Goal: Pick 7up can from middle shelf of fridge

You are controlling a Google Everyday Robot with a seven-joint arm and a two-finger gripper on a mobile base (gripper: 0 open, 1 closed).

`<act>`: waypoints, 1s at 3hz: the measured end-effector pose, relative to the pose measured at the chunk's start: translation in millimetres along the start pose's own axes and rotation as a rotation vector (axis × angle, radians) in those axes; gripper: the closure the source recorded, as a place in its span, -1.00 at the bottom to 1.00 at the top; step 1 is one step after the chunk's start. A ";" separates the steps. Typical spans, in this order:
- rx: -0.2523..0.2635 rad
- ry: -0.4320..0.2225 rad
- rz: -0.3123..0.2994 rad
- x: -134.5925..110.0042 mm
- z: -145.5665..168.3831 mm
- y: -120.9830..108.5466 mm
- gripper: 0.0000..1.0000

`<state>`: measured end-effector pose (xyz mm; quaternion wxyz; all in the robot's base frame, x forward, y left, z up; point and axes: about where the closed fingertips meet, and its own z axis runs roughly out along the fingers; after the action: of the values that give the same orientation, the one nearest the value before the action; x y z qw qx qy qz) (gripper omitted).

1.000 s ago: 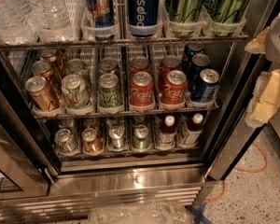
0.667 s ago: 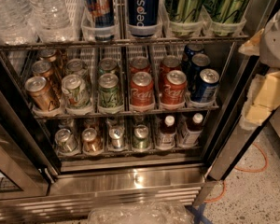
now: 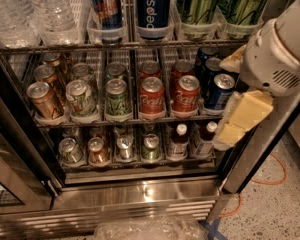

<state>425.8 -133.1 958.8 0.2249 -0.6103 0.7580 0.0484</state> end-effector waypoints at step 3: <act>-0.028 -0.400 0.076 -65.3 58.9 41.7 -1.00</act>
Offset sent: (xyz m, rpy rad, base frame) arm -0.0129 0.0942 -0.0277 0.4804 -0.0631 0.0022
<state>412.9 -43.1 923.9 0.3603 -0.5627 0.7199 0.1876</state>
